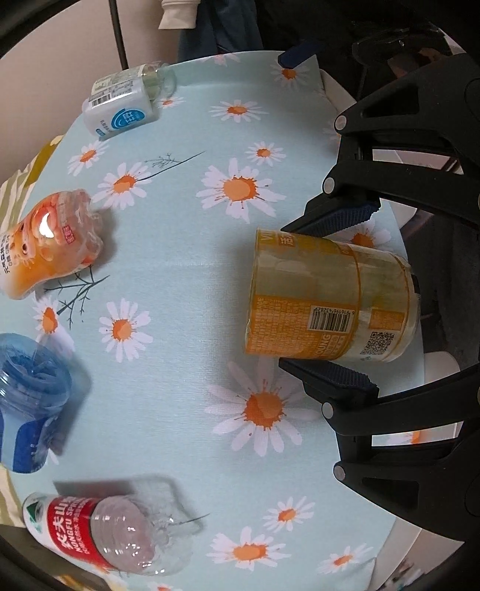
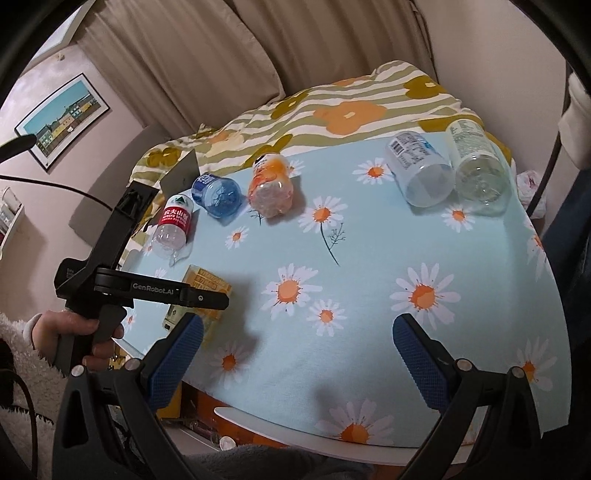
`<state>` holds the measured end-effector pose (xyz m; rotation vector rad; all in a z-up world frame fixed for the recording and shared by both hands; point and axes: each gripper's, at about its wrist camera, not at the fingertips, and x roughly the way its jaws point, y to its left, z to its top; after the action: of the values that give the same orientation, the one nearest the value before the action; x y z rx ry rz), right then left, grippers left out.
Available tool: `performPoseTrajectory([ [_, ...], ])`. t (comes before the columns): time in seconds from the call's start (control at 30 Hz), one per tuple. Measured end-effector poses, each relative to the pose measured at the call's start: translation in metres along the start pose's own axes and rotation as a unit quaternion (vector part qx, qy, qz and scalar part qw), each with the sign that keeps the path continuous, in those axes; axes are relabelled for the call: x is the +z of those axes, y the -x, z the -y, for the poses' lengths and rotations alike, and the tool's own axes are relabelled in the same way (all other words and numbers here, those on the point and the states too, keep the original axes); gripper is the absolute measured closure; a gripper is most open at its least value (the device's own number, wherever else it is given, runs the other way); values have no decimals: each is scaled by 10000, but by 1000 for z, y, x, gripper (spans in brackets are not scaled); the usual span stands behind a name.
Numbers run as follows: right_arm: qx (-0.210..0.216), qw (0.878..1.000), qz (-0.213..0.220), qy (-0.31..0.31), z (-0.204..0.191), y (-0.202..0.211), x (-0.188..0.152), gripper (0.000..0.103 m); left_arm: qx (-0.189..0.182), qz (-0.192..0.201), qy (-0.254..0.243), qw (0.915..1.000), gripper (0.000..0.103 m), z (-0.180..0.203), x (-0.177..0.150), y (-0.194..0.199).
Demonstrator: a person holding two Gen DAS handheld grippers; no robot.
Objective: Flip cup upright
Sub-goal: 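Rotate the cup upright in the left gripper and lower it onto the tablecloth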
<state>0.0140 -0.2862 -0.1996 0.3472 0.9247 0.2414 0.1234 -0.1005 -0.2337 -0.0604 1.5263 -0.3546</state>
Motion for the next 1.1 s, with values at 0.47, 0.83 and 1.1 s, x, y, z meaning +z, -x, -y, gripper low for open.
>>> performPoseTrajectory([
  [0.47, 57, 9999, 146, 40, -1, 7, 3, 0, 385, -97, -541, 9977, 35, 14, 24, 13],
  [0.83, 43, 9999, 106, -39, 3, 3, 0, 0, 170, -408, -351, 9984, 35, 11, 39, -4],
  [1.1, 39, 9999, 107, -11, 4, 5, 1, 0, 115, -355, -407, 9985, 40, 8, 41, 1],
])
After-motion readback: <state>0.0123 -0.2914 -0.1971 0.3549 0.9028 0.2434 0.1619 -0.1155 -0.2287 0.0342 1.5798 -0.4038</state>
